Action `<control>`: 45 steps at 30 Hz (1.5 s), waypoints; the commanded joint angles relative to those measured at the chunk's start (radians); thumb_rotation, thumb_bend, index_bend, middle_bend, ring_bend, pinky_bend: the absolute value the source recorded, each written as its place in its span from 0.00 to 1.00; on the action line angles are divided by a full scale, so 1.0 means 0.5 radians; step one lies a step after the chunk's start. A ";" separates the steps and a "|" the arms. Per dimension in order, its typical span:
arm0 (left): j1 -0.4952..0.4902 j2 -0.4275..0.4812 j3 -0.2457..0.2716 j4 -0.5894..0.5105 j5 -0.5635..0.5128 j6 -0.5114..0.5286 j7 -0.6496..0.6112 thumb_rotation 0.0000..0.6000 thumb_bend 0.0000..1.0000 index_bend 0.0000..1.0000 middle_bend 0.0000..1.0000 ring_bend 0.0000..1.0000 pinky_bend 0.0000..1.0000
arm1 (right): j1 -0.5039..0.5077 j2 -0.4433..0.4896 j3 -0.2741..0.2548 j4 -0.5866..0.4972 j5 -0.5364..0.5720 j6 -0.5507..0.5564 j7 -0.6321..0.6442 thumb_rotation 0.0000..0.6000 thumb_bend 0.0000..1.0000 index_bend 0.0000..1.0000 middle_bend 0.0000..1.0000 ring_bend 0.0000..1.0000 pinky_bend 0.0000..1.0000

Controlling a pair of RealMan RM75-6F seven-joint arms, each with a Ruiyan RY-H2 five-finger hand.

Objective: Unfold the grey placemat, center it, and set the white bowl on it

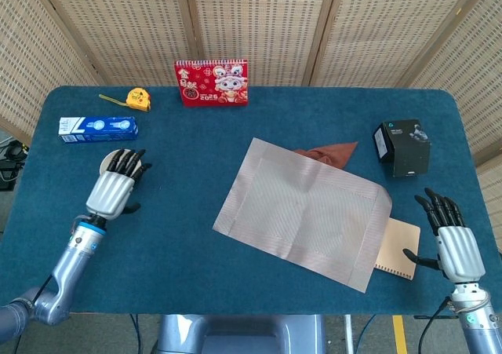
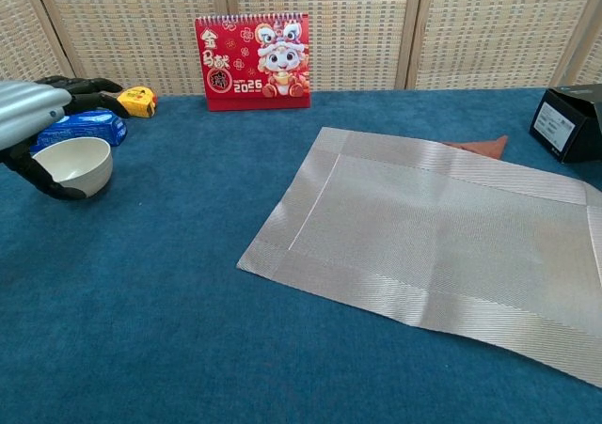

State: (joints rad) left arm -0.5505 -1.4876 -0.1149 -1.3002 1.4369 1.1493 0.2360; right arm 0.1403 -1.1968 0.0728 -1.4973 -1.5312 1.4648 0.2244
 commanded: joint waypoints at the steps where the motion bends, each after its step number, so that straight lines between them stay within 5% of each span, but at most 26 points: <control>1: -0.033 -0.039 0.027 -0.060 0.034 -0.012 0.058 1.00 0.07 0.15 0.00 0.00 0.00 | 0.000 0.004 0.003 0.001 0.005 -0.003 0.009 1.00 0.13 0.13 0.00 0.00 0.00; 22: -0.246 -0.489 0.039 -0.010 -0.009 -0.261 0.487 1.00 0.07 0.18 0.00 0.00 0.00 | 0.005 0.028 0.021 0.020 0.039 -0.030 0.108 1.00 0.13 0.14 0.00 0.00 0.00; 45: -0.380 -0.862 -0.020 0.366 -0.116 -0.319 0.693 1.00 0.08 0.19 0.00 0.00 0.00 | 0.021 0.042 0.035 0.057 0.069 -0.078 0.253 1.00 0.13 0.14 0.00 0.00 0.00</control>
State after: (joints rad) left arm -0.7363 -1.9113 -0.1238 -1.1250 1.3794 0.9892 0.5803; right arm 0.1511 -1.1763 0.0899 -1.4691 -1.4974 1.4253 0.3497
